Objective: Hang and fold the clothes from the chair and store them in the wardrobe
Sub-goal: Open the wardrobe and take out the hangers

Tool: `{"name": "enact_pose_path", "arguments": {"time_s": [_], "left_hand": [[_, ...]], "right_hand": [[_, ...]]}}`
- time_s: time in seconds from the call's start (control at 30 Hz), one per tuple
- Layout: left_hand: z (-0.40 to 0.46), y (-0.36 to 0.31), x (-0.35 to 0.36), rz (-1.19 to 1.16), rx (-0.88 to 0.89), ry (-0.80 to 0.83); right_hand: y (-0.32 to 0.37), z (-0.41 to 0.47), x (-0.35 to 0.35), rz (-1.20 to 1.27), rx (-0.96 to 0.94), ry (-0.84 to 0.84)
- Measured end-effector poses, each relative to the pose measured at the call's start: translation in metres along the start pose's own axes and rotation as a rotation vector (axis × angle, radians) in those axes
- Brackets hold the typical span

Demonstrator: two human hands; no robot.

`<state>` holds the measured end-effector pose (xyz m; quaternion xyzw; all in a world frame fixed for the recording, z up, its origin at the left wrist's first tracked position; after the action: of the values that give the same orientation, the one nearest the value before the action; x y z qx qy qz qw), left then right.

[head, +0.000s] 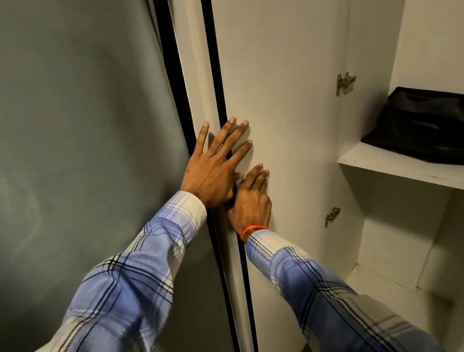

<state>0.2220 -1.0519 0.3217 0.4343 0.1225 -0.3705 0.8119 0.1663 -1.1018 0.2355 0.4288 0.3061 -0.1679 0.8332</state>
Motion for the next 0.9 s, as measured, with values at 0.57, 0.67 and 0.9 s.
{"name": "enact_pose_path", "arguments": {"time_s": [0.57,0.67,0.9], "left_hand": [[-0.005,-0.080,-0.062,-0.466,-0.282,0.038],[0.002,-0.136,-0.073,-0.670,-0.331,0.170],[0.046,-0.280,-0.117,-1.082,-0.358,0.342]], "right_hand": [[-0.095,-0.024,-0.111,0.267,-0.088,0.128],[-0.138,-0.040,-0.157,0.272,-0.050,0.105],[-0.258,-0.079,-0.274,0.146,0.079,0.033]]}}
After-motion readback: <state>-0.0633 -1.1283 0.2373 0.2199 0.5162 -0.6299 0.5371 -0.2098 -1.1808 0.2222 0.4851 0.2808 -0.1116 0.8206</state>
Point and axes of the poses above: each hand's wrist, its own z-axis towards the middle knuckle, its own x-axis out of the palm, y = z × x, the point moved 4 cm from there along z, towards the middle knuckle, and after that the axes turned 6 degrees about z, right-handed, at the moved point
